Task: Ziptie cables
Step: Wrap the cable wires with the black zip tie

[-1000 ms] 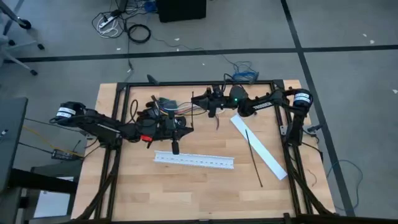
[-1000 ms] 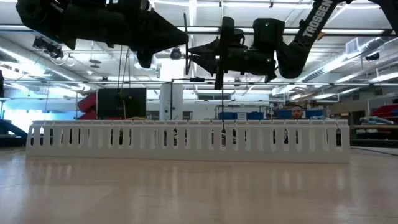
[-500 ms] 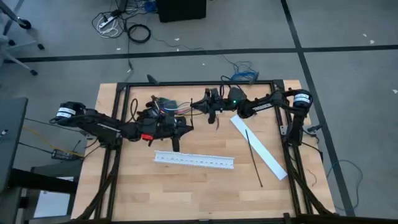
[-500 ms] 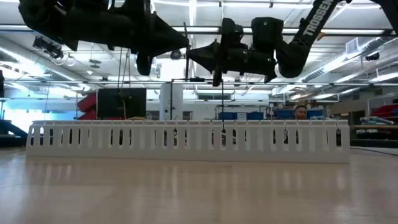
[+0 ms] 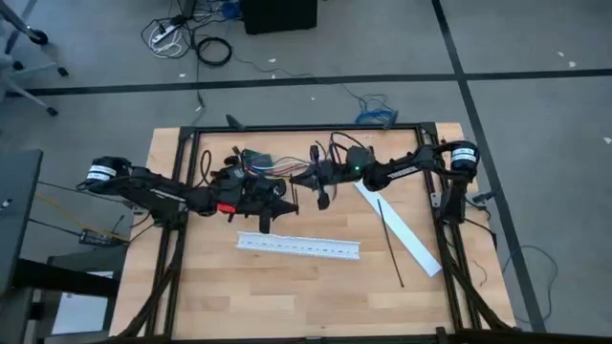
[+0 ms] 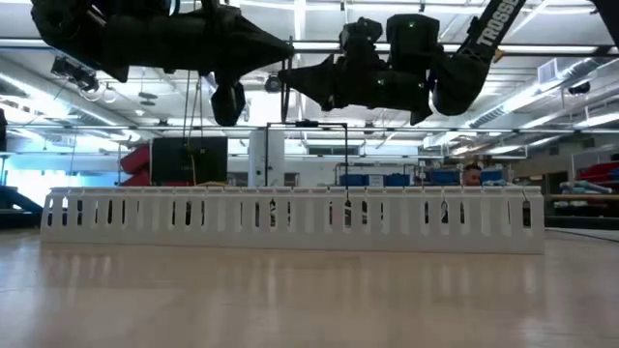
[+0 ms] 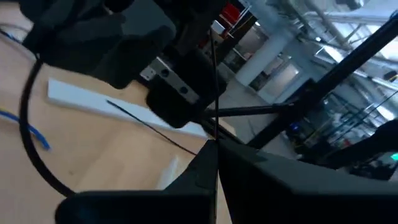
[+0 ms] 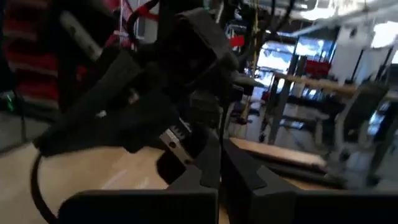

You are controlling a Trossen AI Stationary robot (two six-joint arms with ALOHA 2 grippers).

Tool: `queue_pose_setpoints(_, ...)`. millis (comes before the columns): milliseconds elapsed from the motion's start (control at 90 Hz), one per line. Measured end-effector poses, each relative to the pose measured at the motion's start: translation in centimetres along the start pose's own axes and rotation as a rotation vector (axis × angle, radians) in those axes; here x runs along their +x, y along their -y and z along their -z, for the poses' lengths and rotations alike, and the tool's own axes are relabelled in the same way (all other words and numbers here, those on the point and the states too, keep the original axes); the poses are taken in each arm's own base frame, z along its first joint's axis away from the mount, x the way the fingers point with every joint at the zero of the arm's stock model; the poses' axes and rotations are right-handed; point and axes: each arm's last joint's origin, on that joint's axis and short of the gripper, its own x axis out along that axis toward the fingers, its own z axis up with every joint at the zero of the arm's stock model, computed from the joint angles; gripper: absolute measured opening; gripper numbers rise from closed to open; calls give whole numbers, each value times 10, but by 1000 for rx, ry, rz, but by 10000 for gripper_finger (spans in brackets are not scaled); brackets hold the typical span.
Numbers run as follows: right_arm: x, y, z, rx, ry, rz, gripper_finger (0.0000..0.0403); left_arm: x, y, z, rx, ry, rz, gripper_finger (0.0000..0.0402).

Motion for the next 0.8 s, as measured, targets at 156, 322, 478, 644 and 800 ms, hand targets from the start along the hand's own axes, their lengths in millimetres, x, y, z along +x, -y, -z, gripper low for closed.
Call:
queue_pose_setpoints(156,1,-1,0,-129,0,-5,0,0,4,4,-74,-20,17,0)
queue_pose_setpoints(322,0,-2,1,-229,-12,-8,0,0,6,6,-136,-31,20,0)
queue_pose_setpoints(478,0,-2,3,-271,-25,-12,0,0,5,7,-187,-31,2,0)
queue_pose_setpoints(644,1,-2,3,-304,-30,-17,0,0,3,7,-199,-16,-32,0)
queue_pose_setpoints(800,1,-2,3,-313,-30,-17,0,0,3,7,-198,-11,-37,0)
